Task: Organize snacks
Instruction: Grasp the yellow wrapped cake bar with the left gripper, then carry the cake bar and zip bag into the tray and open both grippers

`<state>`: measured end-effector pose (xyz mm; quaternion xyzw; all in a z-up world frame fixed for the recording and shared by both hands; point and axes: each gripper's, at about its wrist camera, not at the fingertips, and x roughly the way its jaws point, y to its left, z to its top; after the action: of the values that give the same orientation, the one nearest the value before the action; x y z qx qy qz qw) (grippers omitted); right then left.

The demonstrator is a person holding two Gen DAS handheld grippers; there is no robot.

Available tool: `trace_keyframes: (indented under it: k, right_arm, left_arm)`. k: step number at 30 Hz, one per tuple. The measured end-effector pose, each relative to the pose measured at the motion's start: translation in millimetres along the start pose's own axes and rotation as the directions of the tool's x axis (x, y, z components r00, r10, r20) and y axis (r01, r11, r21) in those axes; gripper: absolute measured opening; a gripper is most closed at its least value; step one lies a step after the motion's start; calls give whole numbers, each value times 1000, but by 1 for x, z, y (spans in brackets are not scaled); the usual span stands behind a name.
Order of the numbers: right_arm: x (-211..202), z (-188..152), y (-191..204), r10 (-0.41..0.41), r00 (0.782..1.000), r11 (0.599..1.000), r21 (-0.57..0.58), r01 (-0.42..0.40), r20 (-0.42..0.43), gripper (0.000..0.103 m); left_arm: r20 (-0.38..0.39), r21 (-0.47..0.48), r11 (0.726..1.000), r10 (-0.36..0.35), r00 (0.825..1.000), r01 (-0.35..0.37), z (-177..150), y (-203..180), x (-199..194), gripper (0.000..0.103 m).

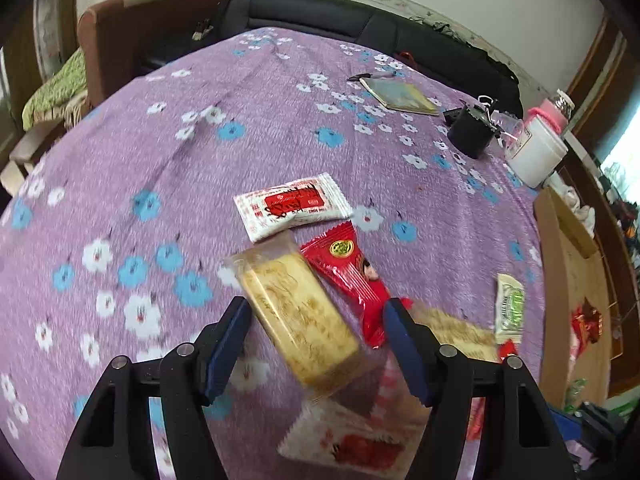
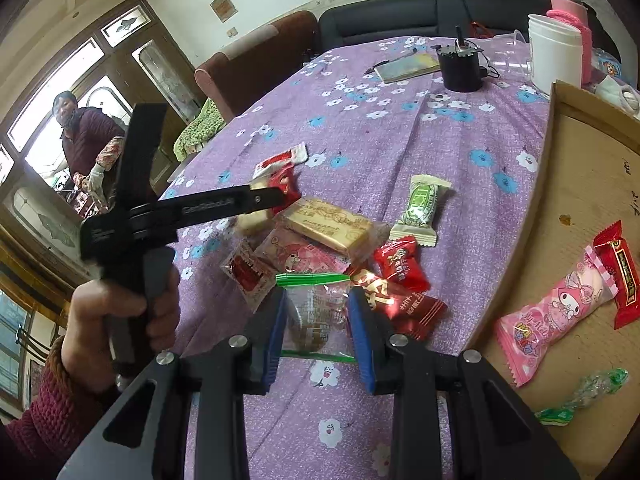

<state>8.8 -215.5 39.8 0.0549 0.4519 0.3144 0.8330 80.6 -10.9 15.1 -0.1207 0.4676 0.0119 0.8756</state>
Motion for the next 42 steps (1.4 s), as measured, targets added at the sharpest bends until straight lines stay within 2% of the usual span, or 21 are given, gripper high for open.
trace_keyframes:
  k: [1, 2, 6, 15, 17, 21, 22, 23, 24, 25, 31, 42]
  right_arm:
    - [0, 0, 0, -1, 1000, 1000, 2, 1, 0, 30]
    - [0, 0, 0, 1, 1000, 1000, 3, -1, 0, 30]
    - [0, 0, 0, 8, 1000, 1000, 2, -8, 2, 30]
    - [6, 0, 6, 14, 1000, 1000, -14, -14, -6, 30]
    - [6, -1, 6, 9, 1000, 1000, -11, -9, -5, 30]
    - [6, -1, 3, 8, 1000, 1000, -2, -8, -4, 30]
    - [6, -1, 2, 10, 1000, 1000, -1, -10, -5, 30]
    - [6, -1, 2, 9, 1000, 1000, 0, -9, -5, 30]
    - [6, -1, 2, 7, 1000, 1000, 2, -7, -3, 30]
    - [6, -1, 1, 7, 1000, 1000, 3, -7, -3, 30]
    - [5, -1, 1, 3, 1000, 1000, 11, -3, 8, 30]
    - [1, 1, -3, 3, 999, 999, 38, -4, 33, 30]
  left_arm:
    - [11, 19, 1000, 14, 1000, -14, 0, 0, 0, 51]
    - [25, 53, 997, 47, 999, -48, -2, -1, 0, 45]
    - [48, 84, 996, 24, 999, -28, -13, 8, -8, 38]
    - [51, 114, 993, 5, 999, -11, -33, 19, -23, 37]
    - [56, 117, 993, 12, 998, -18, -32, 17, -22, 40]
    - [76, 123, 992, 19, 997, -28, -29, 11, -17, 51]
    - [90, 116, 993, 22, 996, -33, -29, 11, -16, 51]
    - [100, 112, 993, 21, 995, -33, -29, 11, -16, 51]
    - [116, 109, 993, 20, 993, -33, -30, 11, -16, 38]
    - [124, 108, 994, 20, 992, -34, -31, 13, -16, 35]
    - [145, 57, 997, -54, 988, 46, -30, 26, -23, 35]
    - [207, 88, 994, -78, 975, 60, -33, 21, -36, 35]
